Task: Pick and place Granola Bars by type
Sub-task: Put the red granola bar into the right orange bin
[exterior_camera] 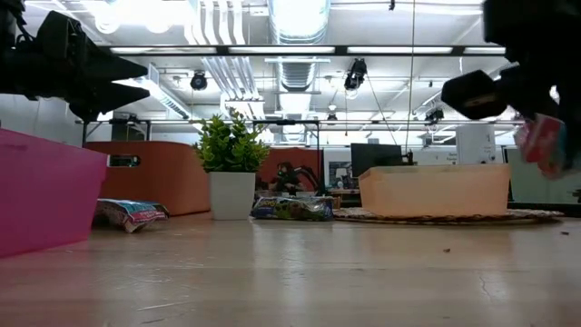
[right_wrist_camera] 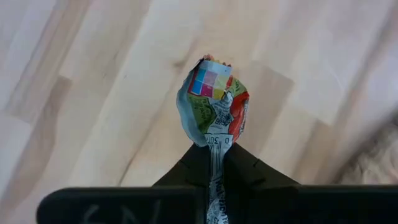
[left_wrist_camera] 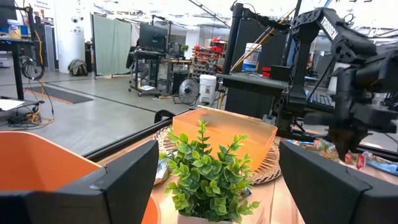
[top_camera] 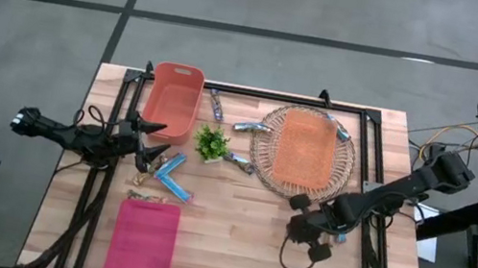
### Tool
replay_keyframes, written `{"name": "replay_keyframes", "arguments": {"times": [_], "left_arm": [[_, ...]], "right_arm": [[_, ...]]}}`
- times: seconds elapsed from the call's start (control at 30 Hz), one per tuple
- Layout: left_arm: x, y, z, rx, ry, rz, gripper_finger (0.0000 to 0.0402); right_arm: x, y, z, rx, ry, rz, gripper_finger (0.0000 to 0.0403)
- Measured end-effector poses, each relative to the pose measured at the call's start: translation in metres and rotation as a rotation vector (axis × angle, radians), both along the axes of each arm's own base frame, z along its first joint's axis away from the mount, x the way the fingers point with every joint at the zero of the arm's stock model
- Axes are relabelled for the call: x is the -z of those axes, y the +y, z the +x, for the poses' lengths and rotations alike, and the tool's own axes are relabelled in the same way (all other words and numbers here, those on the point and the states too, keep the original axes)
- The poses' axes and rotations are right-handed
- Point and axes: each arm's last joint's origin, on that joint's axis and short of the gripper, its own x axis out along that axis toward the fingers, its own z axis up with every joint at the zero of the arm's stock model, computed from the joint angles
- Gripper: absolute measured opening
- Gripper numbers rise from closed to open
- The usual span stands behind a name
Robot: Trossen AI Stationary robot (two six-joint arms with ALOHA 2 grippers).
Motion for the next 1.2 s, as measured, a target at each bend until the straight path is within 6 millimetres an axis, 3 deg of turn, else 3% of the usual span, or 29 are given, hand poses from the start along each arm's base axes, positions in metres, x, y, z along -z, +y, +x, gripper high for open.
{"name": "replay_keyframes", "arguments": {"times": [0.33, 0.63, 1.2], "left_arm": [[0.000, 0.000, 0.000, 0.000, 0.000, 0.000, 0.0312], [0.000, 0.000, 0.000, 0.000, 0.000, 0.000, 0.0312], [0.000, 0.000, 0.000, 0.001, 0.000, 0.000, 0.0312]], "right_arm": [[-0.059, -0.005, 0.010, 0.242, 0.069, 0.003, 0.0013], [-0.119, -0.029, 0.020, 0.374, 0.003, -0.066, 0.0013], [-0.160, -0.111, 0.024, 0.527, 0.009, -0.152, 0.0013]]}}
